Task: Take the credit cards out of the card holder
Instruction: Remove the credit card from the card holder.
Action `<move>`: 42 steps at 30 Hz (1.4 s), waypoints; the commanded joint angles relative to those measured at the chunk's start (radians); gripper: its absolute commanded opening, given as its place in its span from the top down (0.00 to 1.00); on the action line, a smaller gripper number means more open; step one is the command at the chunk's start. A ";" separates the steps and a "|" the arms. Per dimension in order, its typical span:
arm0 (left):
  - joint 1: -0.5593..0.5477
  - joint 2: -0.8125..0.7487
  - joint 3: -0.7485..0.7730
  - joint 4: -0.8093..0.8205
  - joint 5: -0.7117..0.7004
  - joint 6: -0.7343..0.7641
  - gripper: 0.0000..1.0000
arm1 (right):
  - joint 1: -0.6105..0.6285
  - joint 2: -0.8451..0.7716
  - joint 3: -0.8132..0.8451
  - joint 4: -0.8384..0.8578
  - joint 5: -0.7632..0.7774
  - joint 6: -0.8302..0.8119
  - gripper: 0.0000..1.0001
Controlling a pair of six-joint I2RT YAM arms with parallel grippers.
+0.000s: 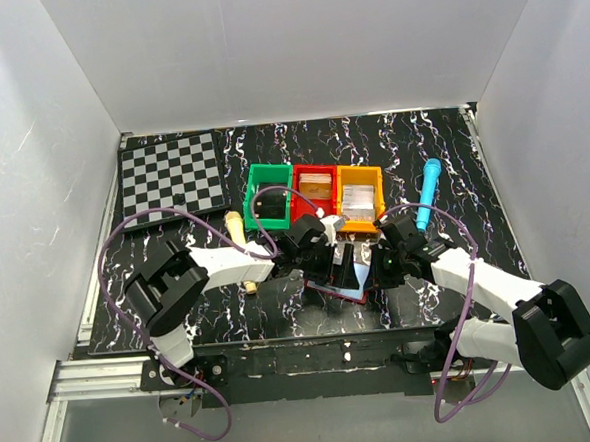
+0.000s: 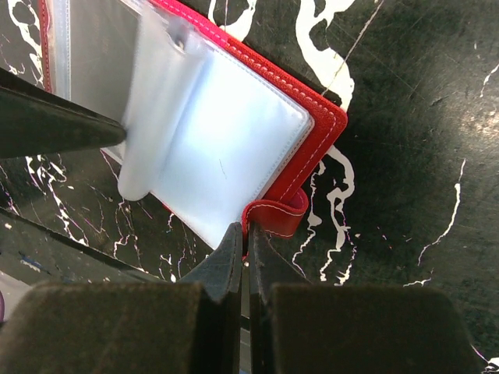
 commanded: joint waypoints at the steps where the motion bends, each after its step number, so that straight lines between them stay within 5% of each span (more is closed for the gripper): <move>1: -0.022 0.068 0.031 -0.029 0.067 0.044 0.06 | -0.002 0.003 0.008 0.022 -0.010 -0.016 0.99; 13: -0.068 0.118 0.103 -0.003 0.196 0.120 0.07 | -0.004 -0.049 -0.031 0.016 0.013 -0.017 0.98; 18: -0.074 0.111 0.112 0.000 0.203 0.129 0.07 | -0.005 -0.112 -0.048 -0.014 0.043 0.007 0.64; 25: -0.090 0.132 0.169 0.002 0.235 0.140 0.07 | -0.005 -0.219 -0.048 -0.073 0.117 0.052 0.43; 42: -0.122 0.178 0.330 0.000 0.288 0.164 0.06 | -0.038 -0.255 -0.036 -0.134 0.217 0.103 0.40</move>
